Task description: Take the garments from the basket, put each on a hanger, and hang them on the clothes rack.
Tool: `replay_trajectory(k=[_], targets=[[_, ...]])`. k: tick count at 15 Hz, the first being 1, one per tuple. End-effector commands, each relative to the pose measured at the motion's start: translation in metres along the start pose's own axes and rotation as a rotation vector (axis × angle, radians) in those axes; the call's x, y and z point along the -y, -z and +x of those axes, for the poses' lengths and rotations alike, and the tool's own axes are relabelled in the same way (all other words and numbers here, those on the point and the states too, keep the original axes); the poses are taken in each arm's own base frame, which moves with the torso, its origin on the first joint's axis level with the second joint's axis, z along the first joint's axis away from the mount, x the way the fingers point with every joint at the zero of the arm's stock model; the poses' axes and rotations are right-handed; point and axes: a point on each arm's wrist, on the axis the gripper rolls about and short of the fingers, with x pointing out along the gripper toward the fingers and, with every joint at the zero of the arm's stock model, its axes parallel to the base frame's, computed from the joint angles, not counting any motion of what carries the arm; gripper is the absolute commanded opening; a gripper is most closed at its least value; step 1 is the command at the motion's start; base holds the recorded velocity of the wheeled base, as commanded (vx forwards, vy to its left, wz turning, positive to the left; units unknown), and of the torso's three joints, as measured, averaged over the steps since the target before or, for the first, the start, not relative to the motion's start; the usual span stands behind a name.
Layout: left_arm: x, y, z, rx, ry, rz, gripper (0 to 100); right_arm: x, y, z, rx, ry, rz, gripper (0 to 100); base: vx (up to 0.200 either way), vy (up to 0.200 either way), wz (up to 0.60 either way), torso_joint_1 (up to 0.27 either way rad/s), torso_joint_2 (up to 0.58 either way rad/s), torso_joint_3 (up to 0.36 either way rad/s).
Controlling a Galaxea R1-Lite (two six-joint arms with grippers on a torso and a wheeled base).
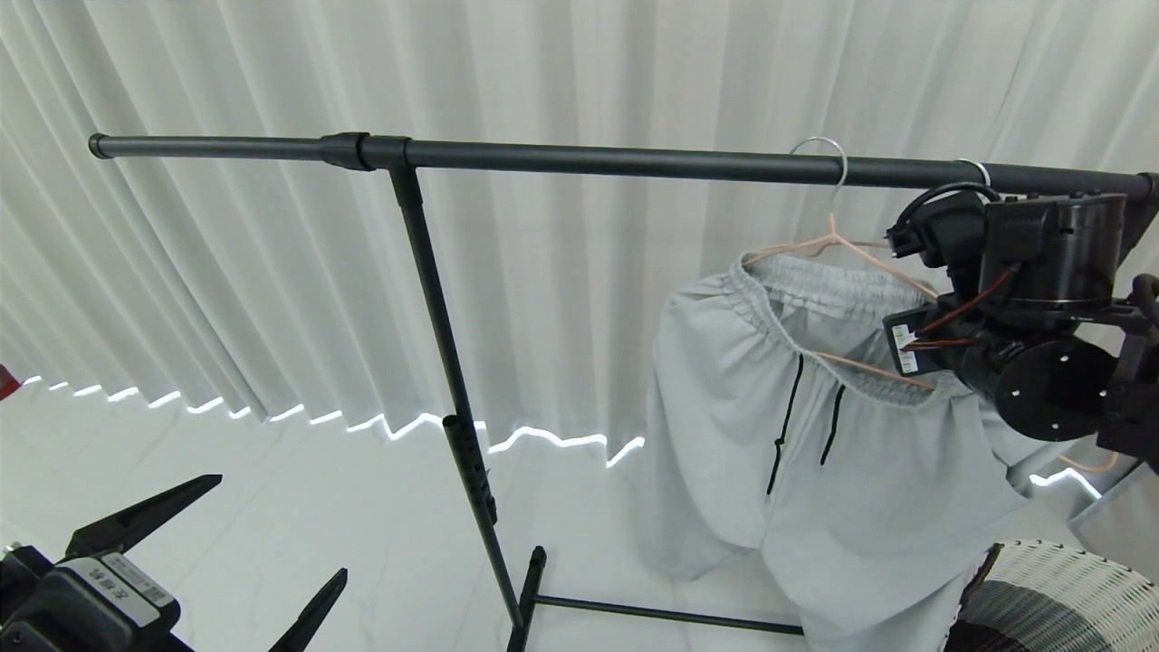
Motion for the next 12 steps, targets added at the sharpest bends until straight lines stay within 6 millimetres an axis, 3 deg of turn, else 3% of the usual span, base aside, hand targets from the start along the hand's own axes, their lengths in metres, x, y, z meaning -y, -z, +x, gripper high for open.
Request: replay_trajectory(k=[1, 6, 7, 12], targets=[[0.0, 0.0, 0.0, -0.001, 0.002, 0.0, 100, -0.013, 0.0, -0.007, 0.009, -0.045, -0.014, 0, 0.0, 0.0, 0.0, 0.0, 0.0, 0.0], [0.0, 0.0, -0.001, 0.003, -0.004, -0.001, 100, -0.023, -0.007, -0.007, 0.026, -0.067, 0.002, 0, 0.0, 0.0, 0.0, 0.0, 0.0, 0.0], [-0.001, -0.001, -0.001, 0.004, -0.005, -0.002, 100, -0.024, -0.008, -0.008, 0.028, -0.069, 0.003, 100, 0.0, 0.0, 0.0, 0.0, 0.0, 0.0], [-0.001, -0.001, 0.0, 0.003, -0.008, -0.005, 100, -0.019, -0.015, -0.03, 0.071, -0.114, 0.058, 100, 0.0, 0.0, 0.0, 0.0, 0.0, 0.0]])
